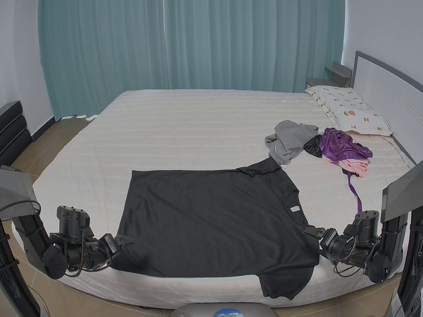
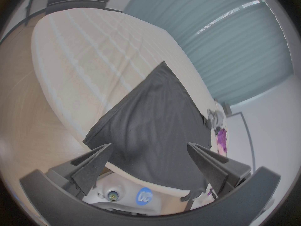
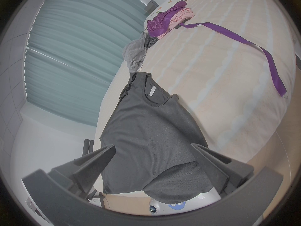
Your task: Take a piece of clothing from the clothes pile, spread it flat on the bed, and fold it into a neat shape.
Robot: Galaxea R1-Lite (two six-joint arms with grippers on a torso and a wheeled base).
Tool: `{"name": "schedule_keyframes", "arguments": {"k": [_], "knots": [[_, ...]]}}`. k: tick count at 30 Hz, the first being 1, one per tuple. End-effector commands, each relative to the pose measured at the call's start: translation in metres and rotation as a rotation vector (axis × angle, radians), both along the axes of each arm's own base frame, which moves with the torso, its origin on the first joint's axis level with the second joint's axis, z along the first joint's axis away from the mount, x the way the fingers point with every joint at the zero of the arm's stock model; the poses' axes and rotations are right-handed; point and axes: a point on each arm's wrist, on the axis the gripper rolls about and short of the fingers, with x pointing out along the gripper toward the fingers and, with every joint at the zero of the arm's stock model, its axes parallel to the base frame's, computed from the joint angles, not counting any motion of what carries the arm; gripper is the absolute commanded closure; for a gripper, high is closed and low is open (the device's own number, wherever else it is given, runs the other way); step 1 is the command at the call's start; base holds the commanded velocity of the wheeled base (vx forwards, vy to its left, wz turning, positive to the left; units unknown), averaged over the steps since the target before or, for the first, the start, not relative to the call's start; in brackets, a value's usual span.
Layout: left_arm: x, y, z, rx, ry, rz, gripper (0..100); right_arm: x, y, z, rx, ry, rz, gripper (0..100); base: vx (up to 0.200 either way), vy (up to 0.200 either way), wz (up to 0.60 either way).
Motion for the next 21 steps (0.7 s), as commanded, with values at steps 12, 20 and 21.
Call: {"name": "schedule_keyframes", "arguments": {"k": [12,20,21], "knots": [[0.000,0.017,-0.064,0.275,0.079,-0.017,0,0.000,0.002,-0.001,0.003,-0.005,0.006,0,0.000,0.000,0.00],[0.002,0.016,-0.062,0.261,0.063,-0.017,0,0.001,0.002,-0.001,0.004,-0.006,0.005,0,0.000,0.000,0.00],[0.003,0.015,-0.061,0.257,0.060,-0.018,0,0.001,0.002,-0.001,0.004,-0.007,0.005,0,0.000,0.000,0.00]]}}
